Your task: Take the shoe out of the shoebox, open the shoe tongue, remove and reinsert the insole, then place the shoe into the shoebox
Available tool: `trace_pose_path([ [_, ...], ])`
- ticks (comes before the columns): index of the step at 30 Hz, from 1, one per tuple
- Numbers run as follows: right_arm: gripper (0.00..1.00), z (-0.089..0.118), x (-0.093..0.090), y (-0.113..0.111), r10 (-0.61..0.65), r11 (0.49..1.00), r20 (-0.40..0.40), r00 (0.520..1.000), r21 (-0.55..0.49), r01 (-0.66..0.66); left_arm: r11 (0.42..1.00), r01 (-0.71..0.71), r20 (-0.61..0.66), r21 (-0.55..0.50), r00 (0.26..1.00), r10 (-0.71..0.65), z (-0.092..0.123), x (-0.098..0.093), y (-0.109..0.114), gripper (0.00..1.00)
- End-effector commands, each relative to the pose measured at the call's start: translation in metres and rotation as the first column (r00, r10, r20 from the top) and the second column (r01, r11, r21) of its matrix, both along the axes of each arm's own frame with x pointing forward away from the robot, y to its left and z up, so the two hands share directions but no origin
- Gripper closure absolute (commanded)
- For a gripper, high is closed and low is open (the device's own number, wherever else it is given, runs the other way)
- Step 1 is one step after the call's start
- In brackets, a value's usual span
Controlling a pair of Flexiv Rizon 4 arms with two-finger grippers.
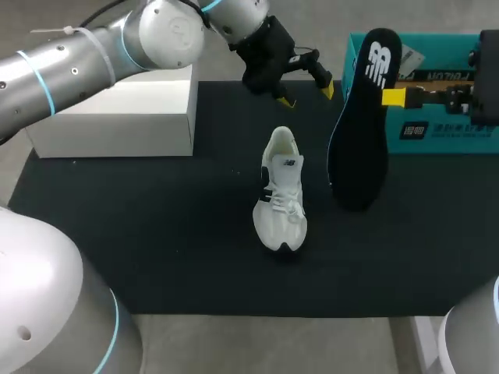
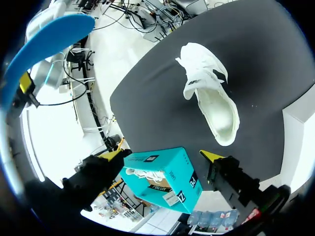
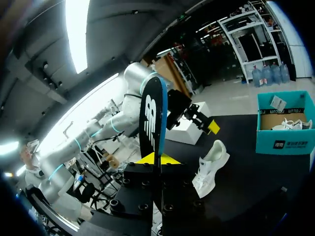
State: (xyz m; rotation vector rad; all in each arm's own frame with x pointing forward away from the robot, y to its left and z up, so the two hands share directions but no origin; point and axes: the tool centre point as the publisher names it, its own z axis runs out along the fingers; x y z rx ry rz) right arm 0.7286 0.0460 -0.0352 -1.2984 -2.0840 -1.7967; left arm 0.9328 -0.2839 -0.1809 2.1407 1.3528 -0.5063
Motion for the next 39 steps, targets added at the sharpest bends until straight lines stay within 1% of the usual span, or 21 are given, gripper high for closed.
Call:
trace_pose_path([
  [1, 1.0, 0.003, 0.046, -0.016, 0.034, 0.999, -0.065, 0.997, -0.012, -0.035, 0.993, -0.005, 0.04, -0.118, 0.999, 0.01, 0.008, -0.006, 0.014, 0.0],
  [5, 1.0, 0.001, 0.067, -0.032, 0.018, 0.999, -0.123, 0.992, -0.035, -0.023, 0.981, -0.012, 0.068, -0.193, 0.997, 0.026, 0.023, -0.007, 0.02, 0.0],
  [7, 1.0, -0.001, 0.077, -0.039, 0.01, 1.0, -0.154, 0.988, -0.008, -0.011, 0.975, -0.012, 0.087, -0.224, 0.996, 0.033, 0.028, -0.008, 0.021, 0.0],
  [10, 1.0, -0.003, 0.088, -0.045, 0.002, 1.0, -0.187, 0.982, -0.015, -0.005, 0.965, 0.007, 0.098, -0.262, 0.995, 0.019, 0.034, -0.009, 0.021, 0.0],
  [12, 1.0, -0.002, 0.096, -0.048, -0.018, 1.0, -0.189, 0.982, 0.001, 0.018, 0.961, -0.008, 0.096, -0.276, 0.995, 0.036, 0.038, -0.009, 0.022, 0.0],
  [14, 1.0, -0.001, 0.104, -0.053, -0.063, 0.998, -0.178, 0.982, -0.001, 0.064, 0.963, -0.02, 0.099, -0.269, 0.994, 0.048, 0.041, -0.009, 0.022, 0.0],
  [33, 1.0, -0.001, 0.104, -0.053, -0.063, 0.998, -0.178, 0.982, -0.001, 0.064, 0.963, -0.02, 0.099, -0.269, 0.994, 0.048, 0.041, -0.009, 0.022, 0.0],
  [34, 1.0, -0.001, 0.104, -0.053, -0.063, 0.998, -0.178, 0.982, -0.001, 0.064, 0.951, -0.041, 0.06, -0.305, 0.996, 0.062, 0.041, -0.009, 0.023, 0.0],
  [36, 1.0, 0.0, 0.106, -0.055, -0.068, 0.997, -0.191, 0.979, 0.015, 0.072, 0.932, -0.092, 0.042, -0.35, 0.993, 0.114, 0.046, -0.008, 0.023, 0.0],
  [37, 1.0, 0.0, 0.11, -0.058, -0.077, 0.996, -0.199, 0.977, 0.029, 0.084, 0.922, -0.108, 0.033, -0.371, 0.991, 0.129, 0.05, -0.008, 0.023, 0.0],
  [39, 1.0, 0.003, 0.12, -0.063, -0.077, 0.991, -0.239, 0.968, 0.089, 0.101, 0.908, -0.142, 0.025, -0.394, 0.986, 0.165, 0.06, -0.006, 0.022, 0.0],
])
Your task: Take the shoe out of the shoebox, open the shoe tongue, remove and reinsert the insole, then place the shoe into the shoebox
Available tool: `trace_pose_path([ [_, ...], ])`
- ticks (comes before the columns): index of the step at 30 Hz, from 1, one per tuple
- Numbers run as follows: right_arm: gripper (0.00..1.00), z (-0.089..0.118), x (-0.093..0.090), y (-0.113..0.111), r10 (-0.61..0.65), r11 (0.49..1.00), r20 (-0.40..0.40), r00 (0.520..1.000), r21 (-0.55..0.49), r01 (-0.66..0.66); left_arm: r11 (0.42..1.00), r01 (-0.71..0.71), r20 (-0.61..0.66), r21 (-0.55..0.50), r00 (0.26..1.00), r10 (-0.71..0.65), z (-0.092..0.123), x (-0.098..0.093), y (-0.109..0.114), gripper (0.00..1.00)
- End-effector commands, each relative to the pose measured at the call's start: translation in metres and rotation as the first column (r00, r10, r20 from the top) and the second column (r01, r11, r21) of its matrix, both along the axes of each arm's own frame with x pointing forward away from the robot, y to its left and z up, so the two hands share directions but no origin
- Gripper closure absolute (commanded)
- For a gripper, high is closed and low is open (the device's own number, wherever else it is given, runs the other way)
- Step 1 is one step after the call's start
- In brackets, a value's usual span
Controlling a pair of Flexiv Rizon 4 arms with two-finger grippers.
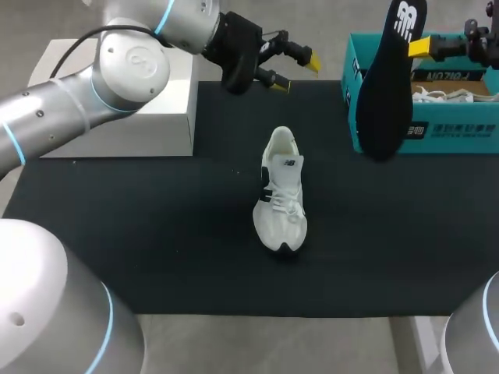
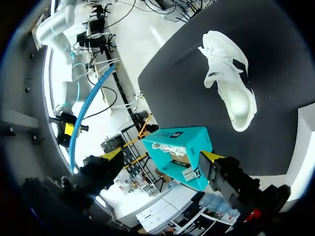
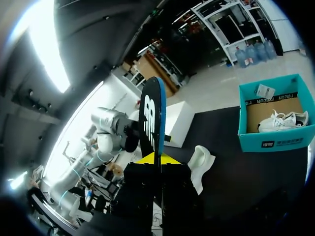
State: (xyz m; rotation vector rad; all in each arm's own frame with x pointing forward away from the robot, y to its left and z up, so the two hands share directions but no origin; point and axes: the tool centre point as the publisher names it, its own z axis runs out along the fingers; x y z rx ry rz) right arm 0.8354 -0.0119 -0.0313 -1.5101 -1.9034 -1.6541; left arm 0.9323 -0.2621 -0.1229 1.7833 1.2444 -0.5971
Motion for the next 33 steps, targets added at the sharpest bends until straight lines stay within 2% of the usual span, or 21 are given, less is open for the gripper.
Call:
trace_pose_path([
  [1, 1.0, 0.0, 0.018, -0.008, -0.007, 0.997, -0.048, 0.999, 0.071, 0.011, 0.996, -0.069, 0.008, -0.06, 0.998, 0.07, 0.007, -0.005, 0.0, 0.0],
  [3, 1.0, -0.001, 0.032, -0.016, 0.01, 0.994, -0.093, 0.996, 0.11, 0.0, 0.993, -0.103, 0.023, -0.056, 0.994, 0.104, 0.016, -0.004, 0.0, 0.0],
  [5, 1.0, -0.003, 0.048, -0.024, 0.034, 0.994, -0.126, 0.991, 0.105, -0.021, 0.99, -0.116, 0.01, -0.079, 0.993, 0.117, 0.023, -0.002, 0.002, 0.0],
  [12, 1.0, -0.002, 0.111, -0.043, 0.109, 0.993, -0.241, 0.964, 0.073, -0.094, 0.942, -0.185, -0.156, -0.282, 0.977, 0.145, 0.037, 0.006, 0.012, 0.0],
  [16, 1.0, 0.003, 0.133, -0.043, 0.142, 0.989, -0.283, 0.949, 0.072, -0.127, 0.919, -0.194, -0.2, -0.343, 0.971, 0.13, 0.041, 0.007, 0.014, 0.0],
  [23, 1.0, 0.005, 0.154, -0.026, 0.223, 0.975, -0.38, 0.898, 0.086, -0.205, 0.916, -0.171, -0.172, -0.362, 0.978, 0.115, 0.041, 0.009, 0.006, 0.0],
  [33, 1.0, -0.008, 0.161, 0.003, 0.217, 0.976, -0.556, 0.802, 0.116, -0.184, 0.906, -0.123, -0.129, -0.406, 0.989, 0.077, 0.043, 0.025, -0.018, 0.0],
])
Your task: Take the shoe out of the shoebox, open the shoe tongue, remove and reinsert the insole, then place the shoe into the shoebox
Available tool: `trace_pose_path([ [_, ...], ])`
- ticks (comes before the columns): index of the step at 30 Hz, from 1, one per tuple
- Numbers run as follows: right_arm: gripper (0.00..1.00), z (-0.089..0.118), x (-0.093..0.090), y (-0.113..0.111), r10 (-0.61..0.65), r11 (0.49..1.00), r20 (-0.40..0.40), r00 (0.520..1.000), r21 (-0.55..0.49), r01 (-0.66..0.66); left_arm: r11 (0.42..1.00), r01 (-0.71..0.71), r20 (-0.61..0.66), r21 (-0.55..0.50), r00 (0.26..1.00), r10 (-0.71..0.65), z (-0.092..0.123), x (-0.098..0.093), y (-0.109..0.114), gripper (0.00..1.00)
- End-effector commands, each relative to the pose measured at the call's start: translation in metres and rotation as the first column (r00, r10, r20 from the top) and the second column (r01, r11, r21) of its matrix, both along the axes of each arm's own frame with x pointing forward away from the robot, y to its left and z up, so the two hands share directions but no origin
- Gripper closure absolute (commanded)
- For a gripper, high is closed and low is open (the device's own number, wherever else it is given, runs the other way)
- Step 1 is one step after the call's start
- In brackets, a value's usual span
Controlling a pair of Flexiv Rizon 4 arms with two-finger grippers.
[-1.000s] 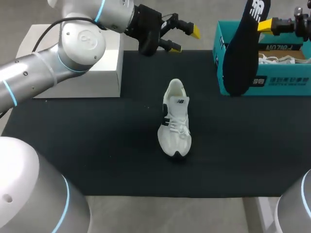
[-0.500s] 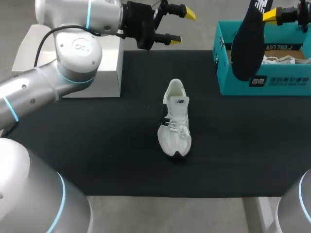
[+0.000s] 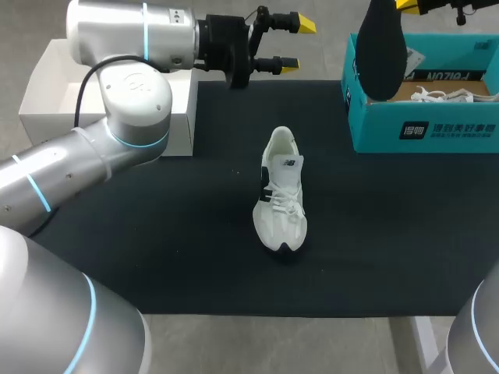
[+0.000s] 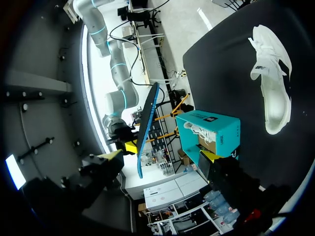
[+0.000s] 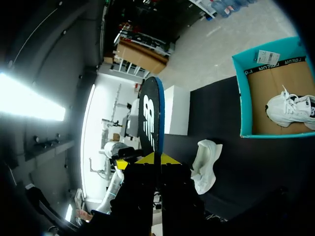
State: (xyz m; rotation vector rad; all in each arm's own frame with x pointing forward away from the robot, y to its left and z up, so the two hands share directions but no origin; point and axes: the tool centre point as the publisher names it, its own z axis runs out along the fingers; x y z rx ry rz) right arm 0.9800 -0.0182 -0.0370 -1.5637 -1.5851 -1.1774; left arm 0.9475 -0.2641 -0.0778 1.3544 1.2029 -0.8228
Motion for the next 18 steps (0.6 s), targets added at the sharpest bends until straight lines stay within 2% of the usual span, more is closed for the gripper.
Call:
trace_pose_path([
  [1, 1.0, -0.005, 0.016, 0.011, 0.117, 0.993, -0.142, 0.983, -0.01, -0.119, 0.999, 0.018, 0.011, -0.037, 1.0, -0.017, -0.002, 0.01, -0.019, 0.0],
  [4, 1.0, -0.011, 0.012, 0.017, 0.122, 0.992, -0.214, 0.969, 0.017, -0.121, 0.998, 0.03, 0.015, -0.052, 0.999, -0.03, -0.003, 0.009, -0.025, 0.0],
  [7, 1.0, -0.016, 0.013, 0.018, 0.107, 0.994, -0.25, 0.962, 0.009, -0.108, 0.997, 0.03, 0.011, -0.076, 1.0, -0.029, -0.005, 0.008, -0.03, 0.0],
  [13, 1.0, -0.019, 0.024, 0.023, 0.043, 0.999, -0.247, 0.968, -0.005, -0.046, 0.992, 0.013, 0.006, -0.127, 1.0, -0.012, -0.004, 0.007, -0.043, 0.0],
  [18, 1.0, -0.023, 0.03, 0.036, 0.045, 0.999, -0.242, 0.969, 0.0, -0.046, 0.988, 0.025, 0.01, -0.152, 1.0, -0.023, -0.002, 0.003, -0.053, 0.0],
])
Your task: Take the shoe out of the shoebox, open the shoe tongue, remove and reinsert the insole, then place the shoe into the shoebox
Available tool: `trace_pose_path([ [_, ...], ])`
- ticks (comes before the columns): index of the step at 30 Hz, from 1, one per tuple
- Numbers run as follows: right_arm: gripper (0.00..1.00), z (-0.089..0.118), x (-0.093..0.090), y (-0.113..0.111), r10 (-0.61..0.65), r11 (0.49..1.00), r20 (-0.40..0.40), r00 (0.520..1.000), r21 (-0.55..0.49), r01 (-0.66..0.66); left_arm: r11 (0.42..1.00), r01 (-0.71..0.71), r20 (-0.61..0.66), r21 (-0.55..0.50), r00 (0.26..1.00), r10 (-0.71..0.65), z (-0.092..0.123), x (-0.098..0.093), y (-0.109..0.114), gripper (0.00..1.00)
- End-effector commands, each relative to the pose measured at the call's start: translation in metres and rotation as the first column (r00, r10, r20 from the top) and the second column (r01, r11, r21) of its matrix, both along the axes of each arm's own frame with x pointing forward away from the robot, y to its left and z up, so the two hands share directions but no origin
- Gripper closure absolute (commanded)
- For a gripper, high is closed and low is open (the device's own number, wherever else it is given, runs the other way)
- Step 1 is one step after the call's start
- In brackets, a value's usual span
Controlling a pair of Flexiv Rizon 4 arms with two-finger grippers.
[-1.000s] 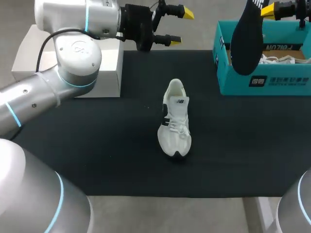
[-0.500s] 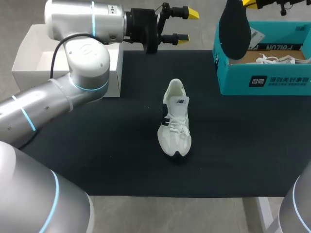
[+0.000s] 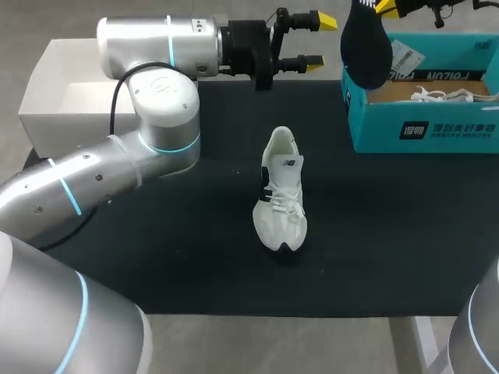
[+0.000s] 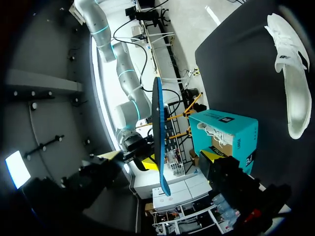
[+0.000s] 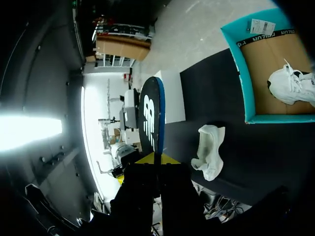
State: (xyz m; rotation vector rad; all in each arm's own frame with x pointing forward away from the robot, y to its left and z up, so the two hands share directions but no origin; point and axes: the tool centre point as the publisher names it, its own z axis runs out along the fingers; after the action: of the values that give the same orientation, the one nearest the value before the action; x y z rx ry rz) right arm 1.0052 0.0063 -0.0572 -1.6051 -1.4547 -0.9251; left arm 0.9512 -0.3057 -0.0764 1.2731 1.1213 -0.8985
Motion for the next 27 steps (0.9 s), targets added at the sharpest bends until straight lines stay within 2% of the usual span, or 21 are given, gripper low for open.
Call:
trace_pose_path([
  [1, 1.0, -0.002, 0.006, 0.015, 0.01, 1.0, -0.003, 1.0, 0.002, -0.01, 0.999, 0.0, 0.008, -0.033, 1.0, 0.0, -0.003, -0.001, -0.012, 0.0],
  [6, 1.0, -0.005, 0.008, 0.025, 0.031, 1.0, -0.002, 1.0, 0.005, -0.031, 0.999, 0.014, 0.011, -0.048, 1.0, -0.014, -0.004, -0.002, -0.016, 0.01],
  [7, 1.0, -0.005, 0.008, 0.027, 0.036, 0.999, -0.004, 0.999, 0.006, -0.036, 0.999, 0.016, 0.009, -0.05, 1.0, -0.016, -0.004, -0.002, -0.017, 0.1],
  [10, 1.0, -0.006, 0.007, 0.029, 0.04, 0.999, -0.006, 0.999, 0.004, -0.04, 0.998, 0.024, -0.005, -0.06, 1.0, -0.025, -0.007, -0.002, -0.018, 0.19],
  [11, 1.0, -0.007, 0.006, 0.03, 0.042, 0.999, -0.007, 0.999, 0.004, -0.042, 0.998, 0.024, -0.006, -0.061, 1.0, -0.024, -0.007, -0.002, -0.019, 0.44],
  [12, 1.0, -0.007, 0.006, 0.031, 0.044, 0.999, -0.009, 0.999, 0.004, -0.044, 0.997, 0.026, -0.014, -0.067, 1.0, -0.027, -0.008, -0.002, -0.019, 0.51],
  [16, 1.0, -0.008, 0.004, 0.033, 0.048, 0.999, -0.011, 0.999, 0.006, -0.048, 0.998, 0.03, -0.016, -0.063, 0.999, -0.031, -0.011, -0.003, -0.022, 0.58],
  [18, 1.0, -0.009, 0.003, 0.034, 0.047, 0.999, -0.011, 0.999, 0.006, -0.047, 0.998, 0.033, -0.016, -0.058, 0.999, -0.034, -0.013, -0.005, -0.023, 0.73],
  [19, 1.0, -0.01, 0.003, 0.034, 0.047, 0.999, -0.011, 0.999, 0.006, -0.047, 0.998, 0.035, -0.017, -0.056, 0.999, -0.036, -0.014, -0.005, -0.023, 0.76],
  [21, 1.0, -0.01, 0.002, 0.034, 0.046, 0.999, -0.013, 0.999, 0.006, -0.046, 0.998, 0.037, -0.018, -0.051, 0.999, -0.038, -0.015, -0.007, -0.024, 0.97],
  [22, 1.0, -0.01, 0.002, 0.034, 0.045, 0.999, -0.013, 0.999, 0.006, -0.045, 0.998, 0.039, -0.02, -0.049, 0.999, -0.04, -0.016, -0.007, -0.024, 1.0],
  [27, 1.0, -0.009, 0.001, 0.036, 0.047, 0.999, -0.002, 0.999, 0.007, -0.047, 0.998, 0.045, -0.026, -0.043, 0.999, -0.046, -0.02, -0.01, -0.026, 1.0],
])
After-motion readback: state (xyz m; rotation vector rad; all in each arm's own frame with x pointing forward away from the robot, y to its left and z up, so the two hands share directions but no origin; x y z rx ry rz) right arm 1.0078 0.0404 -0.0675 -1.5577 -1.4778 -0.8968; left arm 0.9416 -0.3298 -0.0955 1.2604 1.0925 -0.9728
